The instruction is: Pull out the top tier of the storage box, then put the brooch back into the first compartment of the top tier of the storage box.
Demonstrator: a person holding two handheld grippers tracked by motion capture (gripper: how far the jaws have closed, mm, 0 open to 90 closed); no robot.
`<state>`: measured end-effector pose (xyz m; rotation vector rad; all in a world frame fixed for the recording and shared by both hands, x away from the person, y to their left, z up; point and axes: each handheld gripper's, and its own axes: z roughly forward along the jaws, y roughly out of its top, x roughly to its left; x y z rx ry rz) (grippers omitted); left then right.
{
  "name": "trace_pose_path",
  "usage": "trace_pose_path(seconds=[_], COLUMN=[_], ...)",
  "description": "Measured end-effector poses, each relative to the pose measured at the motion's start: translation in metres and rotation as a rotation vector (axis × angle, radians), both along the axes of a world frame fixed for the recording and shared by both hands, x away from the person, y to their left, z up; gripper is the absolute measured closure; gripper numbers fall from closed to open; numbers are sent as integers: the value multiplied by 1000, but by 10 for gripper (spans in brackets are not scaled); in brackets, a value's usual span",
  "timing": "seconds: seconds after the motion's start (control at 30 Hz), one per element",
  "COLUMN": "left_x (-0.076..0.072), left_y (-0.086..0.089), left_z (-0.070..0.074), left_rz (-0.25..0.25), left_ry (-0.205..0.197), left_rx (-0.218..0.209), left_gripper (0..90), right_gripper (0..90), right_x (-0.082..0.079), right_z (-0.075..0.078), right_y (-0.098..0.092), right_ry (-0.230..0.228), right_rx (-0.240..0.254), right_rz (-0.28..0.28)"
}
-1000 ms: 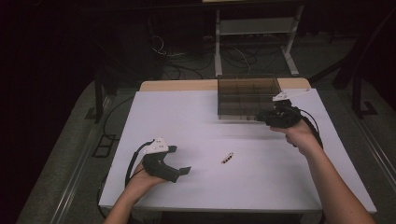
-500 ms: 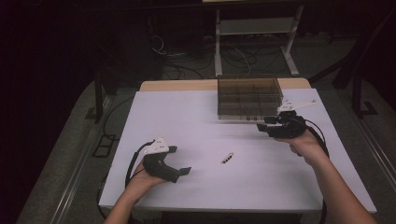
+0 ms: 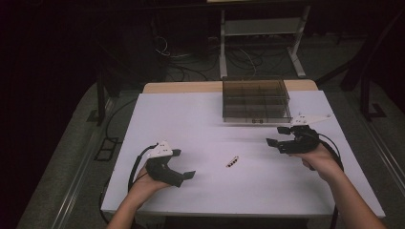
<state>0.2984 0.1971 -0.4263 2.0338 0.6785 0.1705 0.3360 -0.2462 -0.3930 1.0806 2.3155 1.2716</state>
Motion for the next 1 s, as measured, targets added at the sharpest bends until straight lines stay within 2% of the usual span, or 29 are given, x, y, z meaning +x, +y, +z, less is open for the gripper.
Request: trace_pose_path(seconds=[0.2, 0.5, 0.83, 1.0], left_x=[0, 0, -1, -1], left_y=[0, 1, 1, 1], left_z=[0, -1, 0, -1], left_rz=[-3, -1, 1, 0], left_ry=[-2, -1, -3, -3], left_rx=[-1, -4, 3, 4], left_gripper=[0, 0, 0, 0], right_gripper=[205, 203, 203, 204], right_x=[-14, -36, -55, -63], right_z=[-12, -24, -37, -42], right_y=[-2, -4, -9, -13], right_ry=[-7, -41, -39, -49], right_rx=[3, -3, -18, -9], right_rz=[2, 11, 26, 6])
